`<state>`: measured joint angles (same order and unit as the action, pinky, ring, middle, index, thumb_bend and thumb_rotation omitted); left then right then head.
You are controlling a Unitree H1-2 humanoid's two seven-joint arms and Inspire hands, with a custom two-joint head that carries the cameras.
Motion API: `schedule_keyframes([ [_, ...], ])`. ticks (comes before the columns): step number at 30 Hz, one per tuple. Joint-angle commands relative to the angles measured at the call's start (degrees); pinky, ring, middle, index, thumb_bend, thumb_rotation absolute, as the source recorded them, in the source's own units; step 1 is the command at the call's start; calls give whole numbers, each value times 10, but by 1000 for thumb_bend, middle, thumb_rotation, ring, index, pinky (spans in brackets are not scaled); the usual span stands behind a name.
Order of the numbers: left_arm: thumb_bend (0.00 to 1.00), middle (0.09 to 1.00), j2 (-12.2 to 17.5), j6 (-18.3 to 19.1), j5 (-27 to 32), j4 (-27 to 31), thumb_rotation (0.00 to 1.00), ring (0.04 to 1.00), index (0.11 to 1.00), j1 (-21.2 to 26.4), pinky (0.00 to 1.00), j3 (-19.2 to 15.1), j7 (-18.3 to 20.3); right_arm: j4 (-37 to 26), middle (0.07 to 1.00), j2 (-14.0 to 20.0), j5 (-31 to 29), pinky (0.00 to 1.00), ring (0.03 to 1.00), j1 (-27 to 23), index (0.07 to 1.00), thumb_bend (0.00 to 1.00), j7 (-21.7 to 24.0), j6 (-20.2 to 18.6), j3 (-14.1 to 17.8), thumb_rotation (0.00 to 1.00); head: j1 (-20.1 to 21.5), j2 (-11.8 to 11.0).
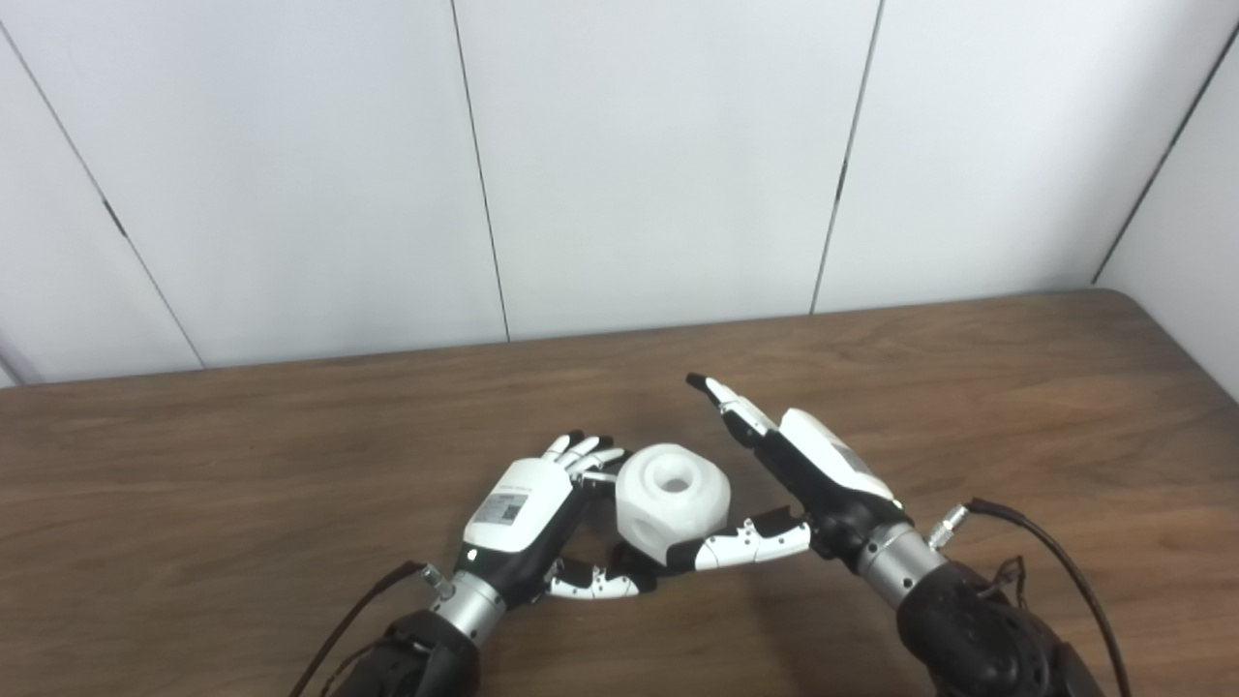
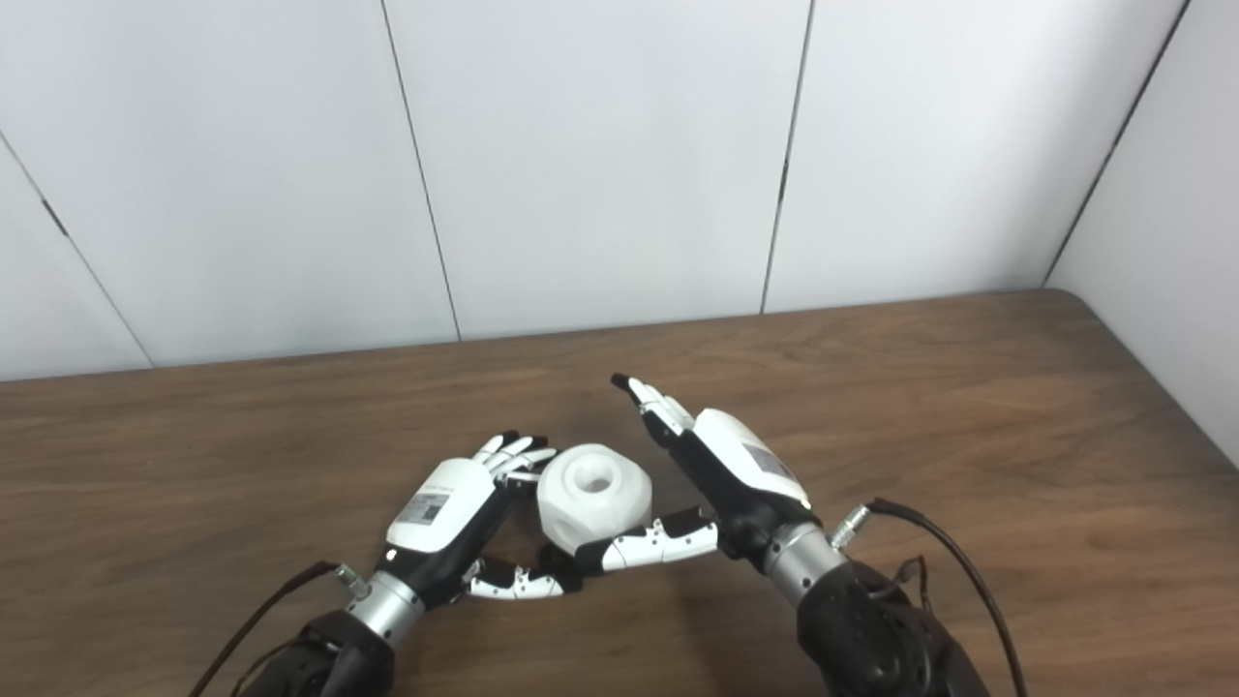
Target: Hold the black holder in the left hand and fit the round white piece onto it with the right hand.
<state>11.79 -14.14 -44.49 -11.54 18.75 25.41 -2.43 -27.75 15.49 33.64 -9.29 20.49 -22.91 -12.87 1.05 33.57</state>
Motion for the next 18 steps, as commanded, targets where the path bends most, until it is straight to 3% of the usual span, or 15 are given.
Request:
schedule_keyframes([
  [1, 518, 869, 2, -7, -3, -1, 52, 942, 481, 16, 1000, -5, -10, -9, 1000, 6, 2, 925, 1000, -12, 1000, 1000, -10, 16, 6, 578, 0, 0],
  [18, 519, 901, 4, 18, 17, 8, 71, 966, 495, 17, 1000, -15, 28, -7, 1000, 5, 1, 925, 1000, -12, 1000, 1000, -9, 18, 7, 586, 1, -2],
])
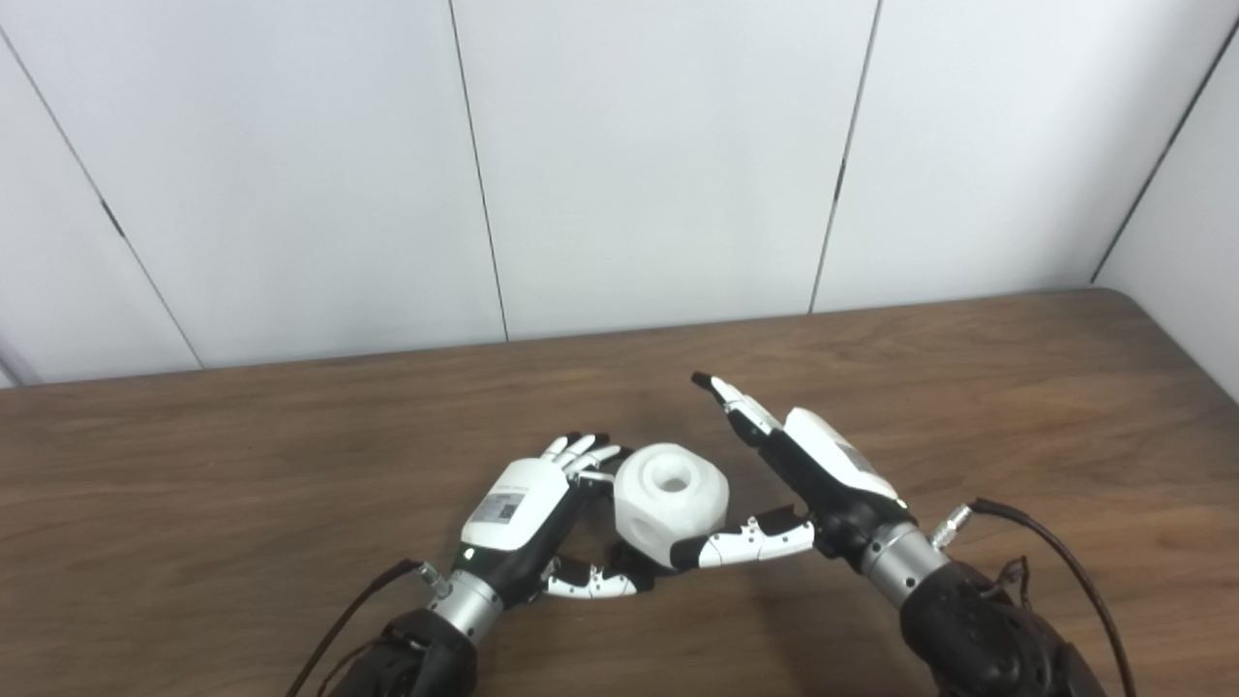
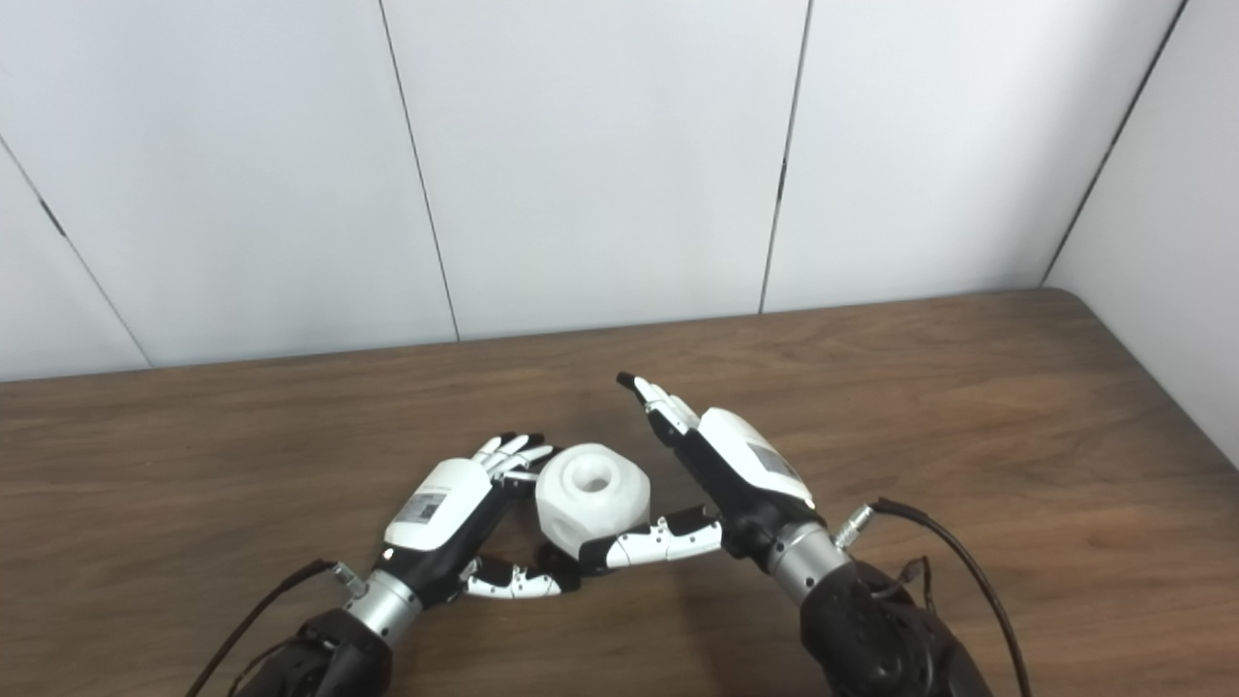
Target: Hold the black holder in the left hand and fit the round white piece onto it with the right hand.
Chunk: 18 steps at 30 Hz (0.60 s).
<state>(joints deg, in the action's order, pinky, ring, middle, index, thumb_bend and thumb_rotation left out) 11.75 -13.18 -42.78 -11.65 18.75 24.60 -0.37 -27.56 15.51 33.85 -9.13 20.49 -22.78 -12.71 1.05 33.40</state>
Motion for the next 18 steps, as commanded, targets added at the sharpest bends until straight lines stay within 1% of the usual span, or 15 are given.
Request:
schedule_keyframes([
  [1, 776, 909, 5, 12, 3, 12, 151, 970, 569, 17, 1000, -7, 14, -9, 1000, 4, 0, 925, 1000, -14, 1000, 1000, -8, 16, 5, 587, 1, 0],
  [2, 866, 915, 6, 15, 5, 14, 190, 974, 598, 17, 1000, -8, 19, -9, 1000, 4, 0, 924, 1000, -14, 1000, 1000, -8, 15, 5, 588, 1, 0],
  [3, 929, 922, 7, 23, 4, 19, 224, 979, 623, 17, 1000, -7, 28, -8, 1000, 4, -1, 924, 1000, -14, 1000, 1000, -9, 17, 5, 588, 1, 0],
  [5, 980, 934, 8, 36, 2, 27, 263, 984, 652, 17, 1000, -7, 43, -7, 1000, 4, -2, 926, 1000, -14, 1000, 1000, -10, 18, 5, 587, 1, 1],
  [8, 1000, 949, 8, 55, -8, 39, 321, 990, 716, 18, 1000, -4, 59, -7, 1000, 5, 4, 915, 1000, -14, 1000, 1000, -10, 18, 3, 593, 1, 1],
  [12, 1000, 964, 9, 72, -17, 49, 365, 994, 778, 18, 1000, -1, 74, -7, 1000, 4, 0, 923, 1000, -14, 1000, 1000, -8, 17, 4, 588, 1, 1],
  [18, 1000, 997, 9, 103, -23, 63, 383, 1000, 869, 18, 1000, 1, 101, -5, 1000, 5, 2, 938, 1000, -15, 1000, 1000, -8, 18, 3, 585, 1, 0],
])
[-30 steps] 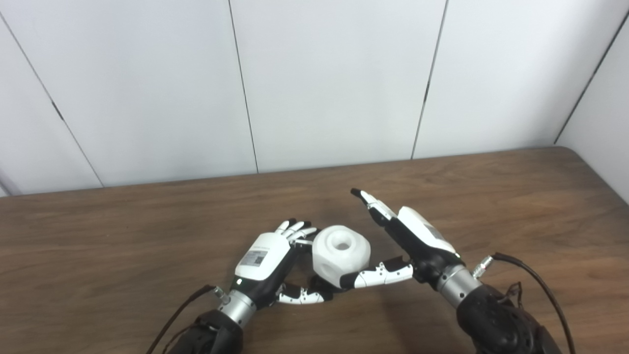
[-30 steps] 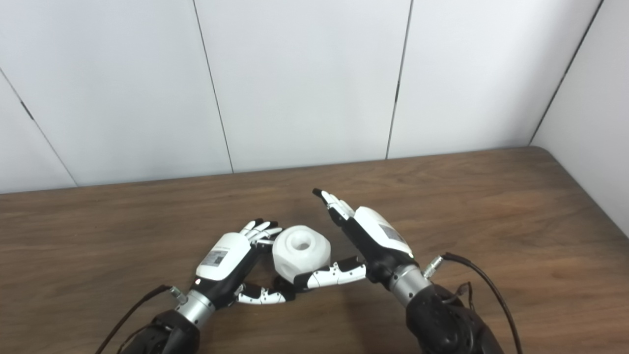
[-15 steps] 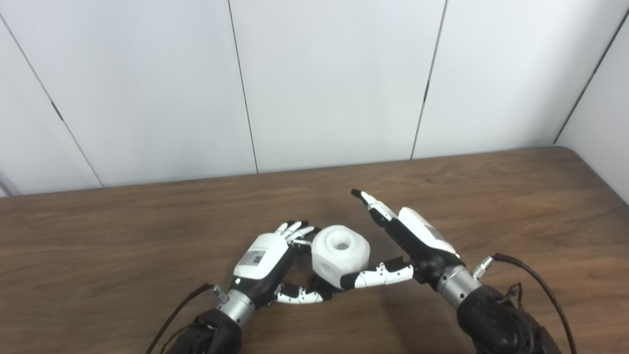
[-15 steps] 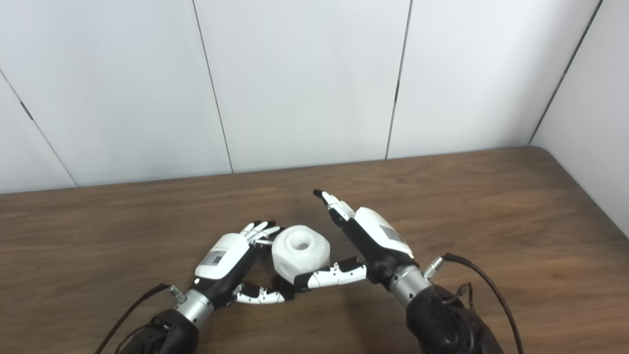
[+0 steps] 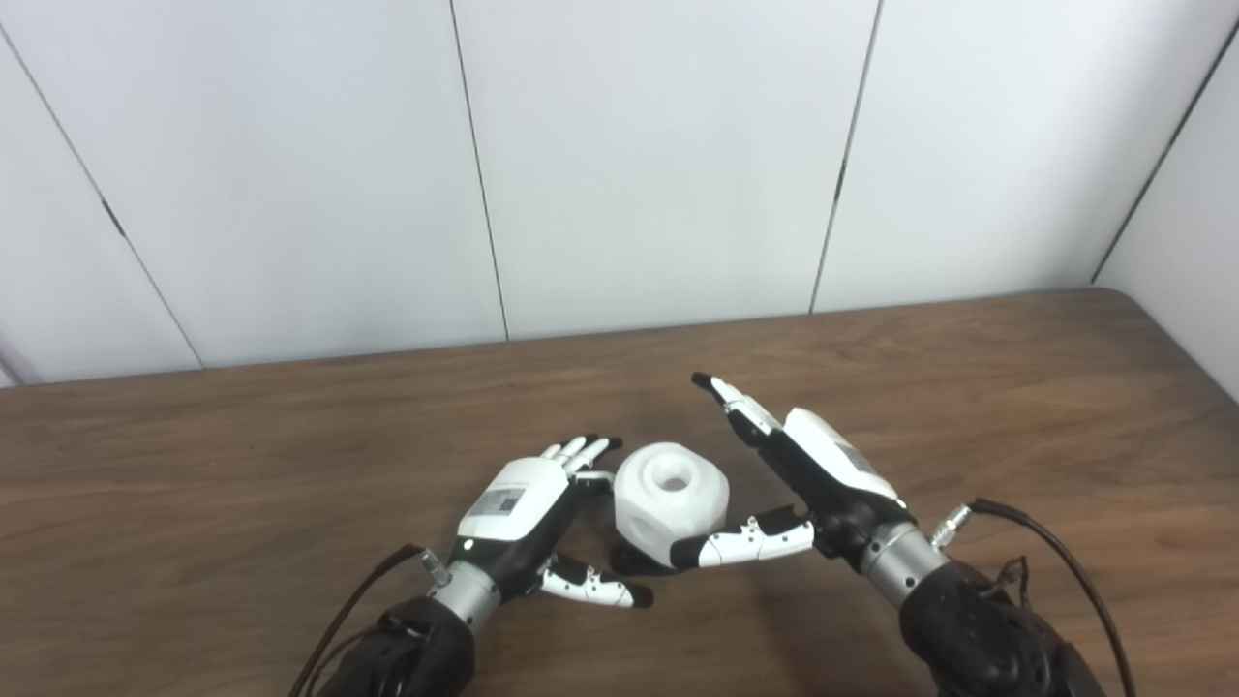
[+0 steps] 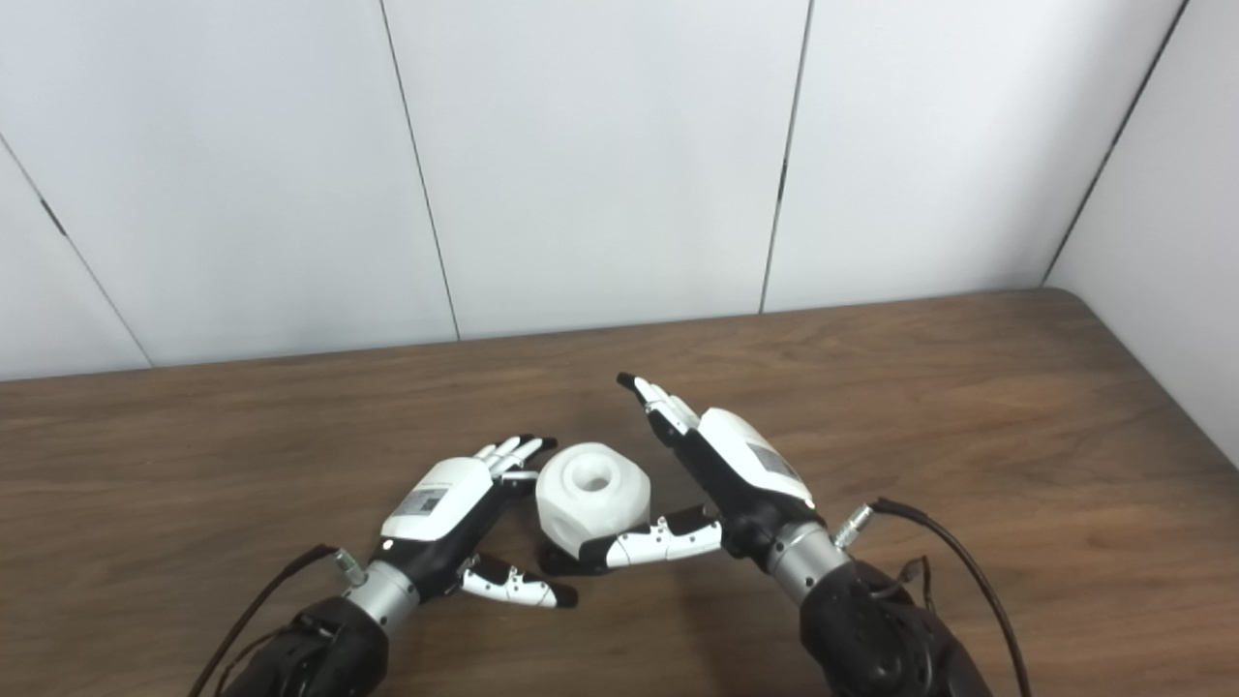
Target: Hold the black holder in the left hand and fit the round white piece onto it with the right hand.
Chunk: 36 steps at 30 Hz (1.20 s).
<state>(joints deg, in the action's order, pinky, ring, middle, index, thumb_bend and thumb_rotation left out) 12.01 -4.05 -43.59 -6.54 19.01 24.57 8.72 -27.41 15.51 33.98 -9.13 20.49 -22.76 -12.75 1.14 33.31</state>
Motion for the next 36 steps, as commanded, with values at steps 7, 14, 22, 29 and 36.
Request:
schedule_keyframes([
  [7, 1000, 1000, 4, 63, -30, 27, 435, 1000, 995, 15, 1000, 4, 39, -5, 1000, 3, -6, 932, 1000, -15, 1000, 1000, -9, 19, 5, 578, 0, 1],
  [14, 1000, 1000, 10, 103, -38, 33, 442, 1000, 1000, 17, 1000, 3, 61, 5, 1000, 5, -2, 941, 1000, -15, 1000, 1000, -12, 21, 4, 582, 0, -1],
  [22, 1000, 1000, 19, 99, -36, 24, 511, 1000, 1000, 19, 1000, -1, 59, 10, 1000, 6, -6, 955, 1000, -14, 1000, 1000, -12, 25, 6, 583, 0, -1],
  [29, 1000, 1000, 20, 102, -41, 17, 529, 1000, 1000, 21, 1000, 2, 59, 10, 1000, 9, -7, 945, 1000, -14, 1000, 1000, -10, 25, 6, 582, 0, -1],
  [36, 1000, 1000, 25, 117, -45, 15, 559, 1000, 1000, 23, 1000, 4, 77, 9, 1000, 10, -12, 941, 1000, -14, 1000, 1000, -12, 27, 5, 577, 1, -2],
])
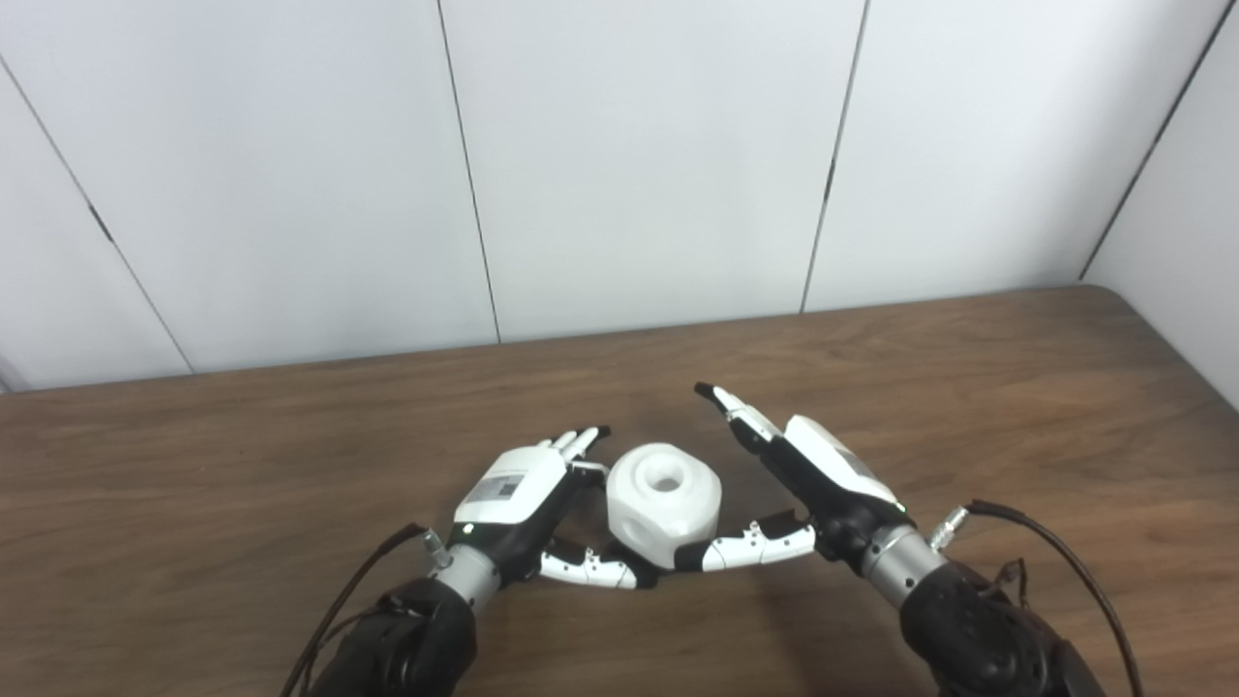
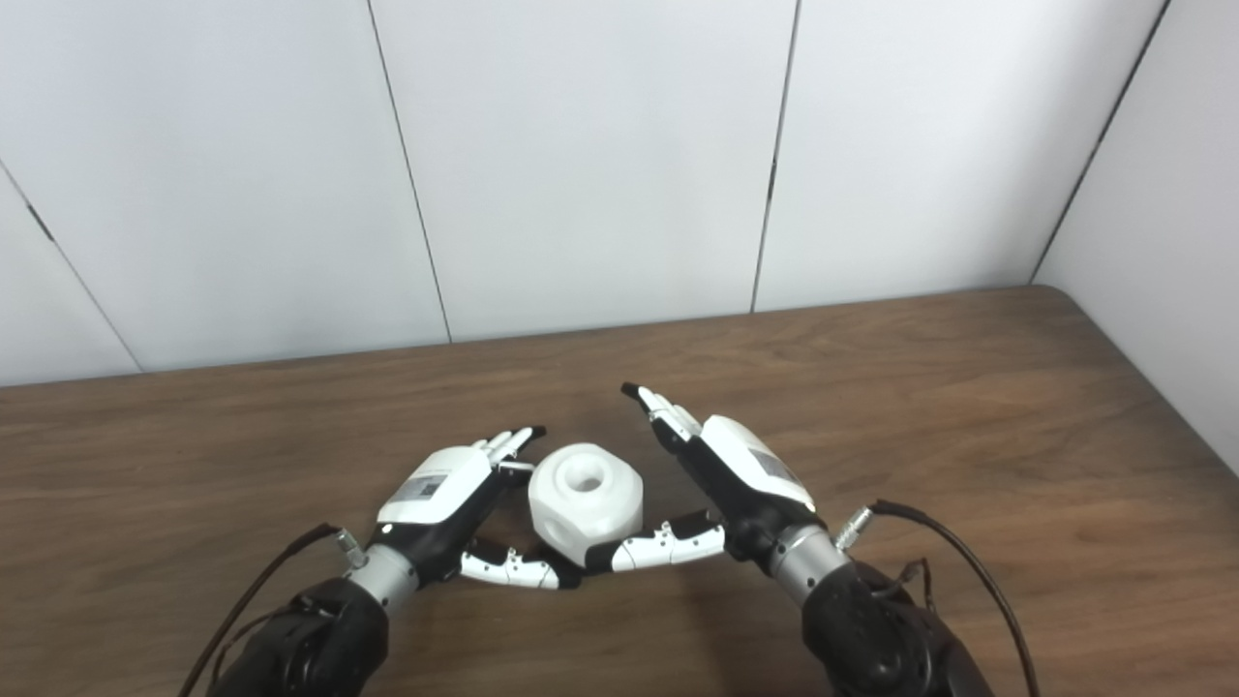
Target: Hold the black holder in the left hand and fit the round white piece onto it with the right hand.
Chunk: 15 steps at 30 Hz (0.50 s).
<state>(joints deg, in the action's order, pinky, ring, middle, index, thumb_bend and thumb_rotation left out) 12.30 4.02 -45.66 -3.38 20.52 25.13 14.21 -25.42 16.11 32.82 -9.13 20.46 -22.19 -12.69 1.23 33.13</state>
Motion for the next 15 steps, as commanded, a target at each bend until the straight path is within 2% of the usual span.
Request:
schedule_keyframes([
  [1, 1000, 1000, 23, 39, -25, -17, 562, 1000, 1000, 8, 1000, 0, 26, -11, 1000, 4, -2, 940, 1000, -14, 1000, 1000, -11, 21, 5, 576, 1, 0],
  [6, 1000, 1000, 29, 47, -28, -16, 559, 1000, 1000, 10, 1000, 4, 39, -13, 1000, 5, -4, 938, 1000, -13, 1000, 1000, -11, 21, 5, 571, 1, -1],
  [15, 1000, 1000, 29, 57, -36, -30, 577, 1000, 1000, 13, 1000, 9, 31, -13, 1000, 5, -7, 965, 1000, -11, 1000, 1000, -12, 23, 7, 568, 1, 0],
])
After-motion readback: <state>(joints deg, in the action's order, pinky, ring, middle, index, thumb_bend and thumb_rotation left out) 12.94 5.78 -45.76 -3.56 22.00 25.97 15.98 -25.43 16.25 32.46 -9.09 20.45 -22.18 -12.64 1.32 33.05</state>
